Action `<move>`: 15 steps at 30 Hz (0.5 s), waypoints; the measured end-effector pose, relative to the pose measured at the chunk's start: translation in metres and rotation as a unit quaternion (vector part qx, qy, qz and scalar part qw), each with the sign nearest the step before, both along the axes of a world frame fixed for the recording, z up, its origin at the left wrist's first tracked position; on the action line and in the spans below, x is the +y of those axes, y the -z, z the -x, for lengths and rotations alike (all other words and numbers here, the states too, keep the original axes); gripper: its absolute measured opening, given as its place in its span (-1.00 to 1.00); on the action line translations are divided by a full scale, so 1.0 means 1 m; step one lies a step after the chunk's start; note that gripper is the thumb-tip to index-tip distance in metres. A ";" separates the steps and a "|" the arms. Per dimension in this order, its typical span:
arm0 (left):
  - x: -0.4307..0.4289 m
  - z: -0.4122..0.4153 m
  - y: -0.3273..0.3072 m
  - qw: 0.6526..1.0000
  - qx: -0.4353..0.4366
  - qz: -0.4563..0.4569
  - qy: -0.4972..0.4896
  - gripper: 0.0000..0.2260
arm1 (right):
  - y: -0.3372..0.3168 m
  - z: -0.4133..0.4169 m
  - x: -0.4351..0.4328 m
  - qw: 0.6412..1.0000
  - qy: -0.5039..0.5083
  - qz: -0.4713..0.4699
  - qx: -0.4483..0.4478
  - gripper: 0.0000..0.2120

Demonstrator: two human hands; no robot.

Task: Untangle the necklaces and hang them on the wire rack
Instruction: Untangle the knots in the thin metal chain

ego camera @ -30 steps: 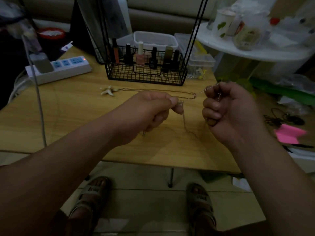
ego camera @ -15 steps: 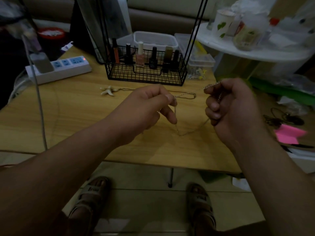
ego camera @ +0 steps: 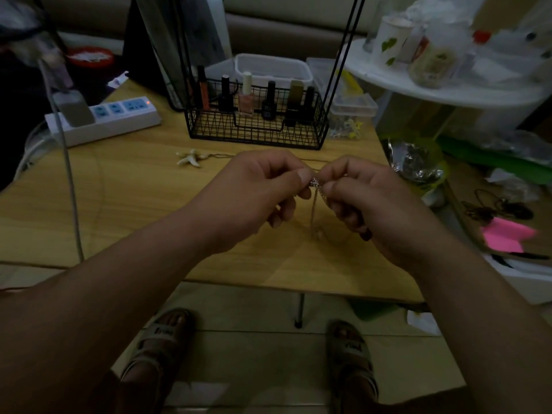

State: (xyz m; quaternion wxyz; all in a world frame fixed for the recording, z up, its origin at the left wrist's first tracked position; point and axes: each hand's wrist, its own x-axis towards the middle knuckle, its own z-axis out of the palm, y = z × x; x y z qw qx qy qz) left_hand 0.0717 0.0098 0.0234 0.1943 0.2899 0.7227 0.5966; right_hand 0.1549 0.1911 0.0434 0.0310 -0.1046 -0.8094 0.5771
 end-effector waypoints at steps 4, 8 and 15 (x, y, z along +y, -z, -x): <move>0.001 -0.001 0.000 0.999 0.032 0.012 -0.003 -0.90 | 0.002 -0.001 -0.001 0.999 -0.034 -0.037 0.010 -0.93; 0.002 -0.002 0.001 0.998 0.053 0.028 -0.004 -0.89 | 0.003 0.001 -0.001 0.999 -0.028 -0.029 0.012 -0.89; 0.000 0.004 -0.003 0.998 0.036 0.048 0.010 -0.89 | 0.002 0.000 0.002 0.999 -0.017 -0.025 0.041 -0.90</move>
